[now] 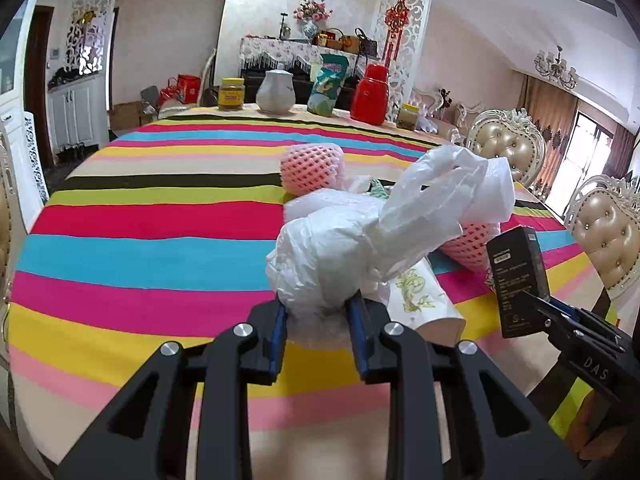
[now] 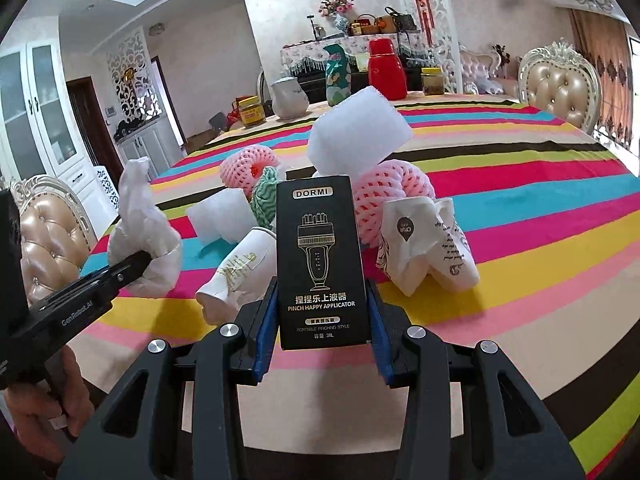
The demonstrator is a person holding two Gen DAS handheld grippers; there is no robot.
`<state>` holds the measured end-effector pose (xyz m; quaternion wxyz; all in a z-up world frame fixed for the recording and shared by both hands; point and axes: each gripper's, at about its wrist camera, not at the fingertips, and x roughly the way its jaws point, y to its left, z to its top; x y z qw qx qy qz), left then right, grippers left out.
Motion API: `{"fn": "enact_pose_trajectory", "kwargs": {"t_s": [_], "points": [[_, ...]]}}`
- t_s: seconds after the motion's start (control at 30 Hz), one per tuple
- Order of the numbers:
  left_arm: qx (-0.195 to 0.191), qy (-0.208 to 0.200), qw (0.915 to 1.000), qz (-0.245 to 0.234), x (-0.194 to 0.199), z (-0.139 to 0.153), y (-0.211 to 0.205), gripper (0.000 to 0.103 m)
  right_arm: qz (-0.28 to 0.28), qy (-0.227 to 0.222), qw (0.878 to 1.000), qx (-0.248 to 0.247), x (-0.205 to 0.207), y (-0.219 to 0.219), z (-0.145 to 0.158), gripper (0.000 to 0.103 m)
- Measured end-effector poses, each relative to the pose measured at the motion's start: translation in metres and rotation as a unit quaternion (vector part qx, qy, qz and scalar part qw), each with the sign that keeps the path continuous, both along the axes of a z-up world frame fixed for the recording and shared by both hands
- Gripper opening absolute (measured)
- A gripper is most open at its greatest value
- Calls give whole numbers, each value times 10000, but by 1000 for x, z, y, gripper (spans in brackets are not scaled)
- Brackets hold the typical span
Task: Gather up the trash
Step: 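Carry the plastic bag and black box with both tools to the pink bin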
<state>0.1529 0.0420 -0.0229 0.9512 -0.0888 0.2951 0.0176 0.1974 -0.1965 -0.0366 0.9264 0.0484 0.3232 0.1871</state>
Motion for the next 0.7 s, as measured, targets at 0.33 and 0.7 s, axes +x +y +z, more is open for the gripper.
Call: {"fn": "enact_pose_trajectory", "kwargs": {"t_s": [0.33,0.7], "points": [[77,-242,9996,130,-30,7,6,27,6,-196,9996,-221,-29,7,3,40],[36,-420,9991,51,-63,11,-2,27,-13,-451,9985,-317,-70,4,10,40]]}}
